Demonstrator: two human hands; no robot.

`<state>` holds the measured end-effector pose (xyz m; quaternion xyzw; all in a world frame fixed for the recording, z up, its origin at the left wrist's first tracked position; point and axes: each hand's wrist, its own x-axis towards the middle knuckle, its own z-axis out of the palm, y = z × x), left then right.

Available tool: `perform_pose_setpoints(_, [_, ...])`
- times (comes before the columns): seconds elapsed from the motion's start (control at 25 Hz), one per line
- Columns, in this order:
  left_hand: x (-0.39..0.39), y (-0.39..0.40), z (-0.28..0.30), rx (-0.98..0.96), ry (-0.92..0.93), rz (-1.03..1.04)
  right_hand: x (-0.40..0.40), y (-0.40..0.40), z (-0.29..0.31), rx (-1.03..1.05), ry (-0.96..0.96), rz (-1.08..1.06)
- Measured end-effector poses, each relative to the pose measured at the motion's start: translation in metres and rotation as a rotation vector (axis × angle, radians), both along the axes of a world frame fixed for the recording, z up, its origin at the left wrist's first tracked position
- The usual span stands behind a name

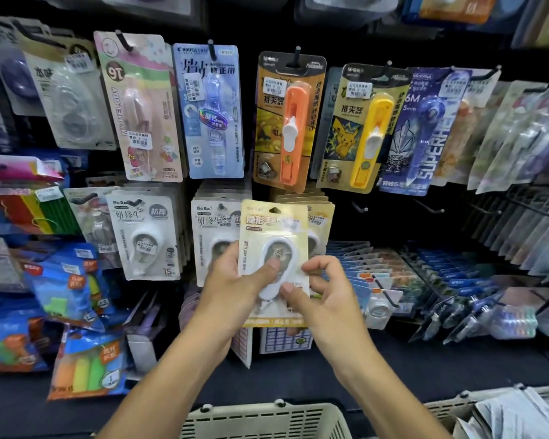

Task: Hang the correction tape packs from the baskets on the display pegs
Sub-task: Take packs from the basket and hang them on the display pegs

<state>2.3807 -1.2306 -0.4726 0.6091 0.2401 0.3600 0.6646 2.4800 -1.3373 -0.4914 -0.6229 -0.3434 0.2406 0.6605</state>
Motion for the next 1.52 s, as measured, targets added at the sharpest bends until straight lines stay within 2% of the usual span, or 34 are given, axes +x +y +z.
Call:
perform_pose_setpoints(0.08, [0.001,0.008,-0.002,0.270,0.176,0.103,0.002,0.000,0.002,0.030,0.020,-0.100])
perform_pose_setpoints(0.16, [-0.004,0.022,-0.003,0.708,0.458,0.283,0.009,-0.004,0.002,0.023,0.000,-0.233])
perform_pose_setpoints(0.2, [-0.006,0.027,-0.003,0.855,0.556,0.323,0.013,-0.007,0.001,0.016,-0.016,-0.274])
perform_pose_setpoints(0.24, [-0.007,0.031,-0.004,0.919,0.631,0.318,0.017,-0.010,0.000,0.010,-0.038,-0.299])
perform_pose_setpoints(0.44, [-0.006,0.037,-0.011,0.948,0.811,0.240,0.030,-0.008,0.003,-0.141,-0.237,-0.369])
perform_pose_setpoints(0.56, [-0.007,0.037,-0.012,0.973,0.831,0.233,0.042,0.002,0.010,-0.334,-0.218,-0.223])
perform_pose_setpoints(0.64, [-0.009,0.041,-0.013,0.972,0.850,0.215,0.049,0.009,0.011,-0.446,-0.429,-0.253])
perform_pose_setpoints(0.68, [-0.010,0.043,-0.013,0.967,0.857,0.203,0.049,0.014,0.014,-0.395,-0.513,-0.306])
perform_pose_setpoints(0.72, [-0.010,0.044,-0.012,0.961,0.855,0.193,0.049,0.020,0.020,-0.302,-0.483,-0.331])
perform_pose_setpoints(0.84, [-0.012,0.042,-0.009,0.937,0.835,0.175,0.063,0.061,0.055,-0.210,0.142,-0.170])
perform_pose_setpoints(0.92, [-0.014,0.041,-0.009,0.924,0.834,0.154,0.074,0.083,0.078,-0.208,0.401,-0.068])
perform_pose_setpoints(1.2, [-0.019,0.049,-0.002,0.892,0.784,0.161,0.086,0.114,0.083,-0.145,0.500,-0.037])
perform_pose_setpoints(1.52, [-0.018,0.049,-0.008,0.904,0.769,0.145,0.073,0.121,0.074,-0.150,0.439,-0.067])
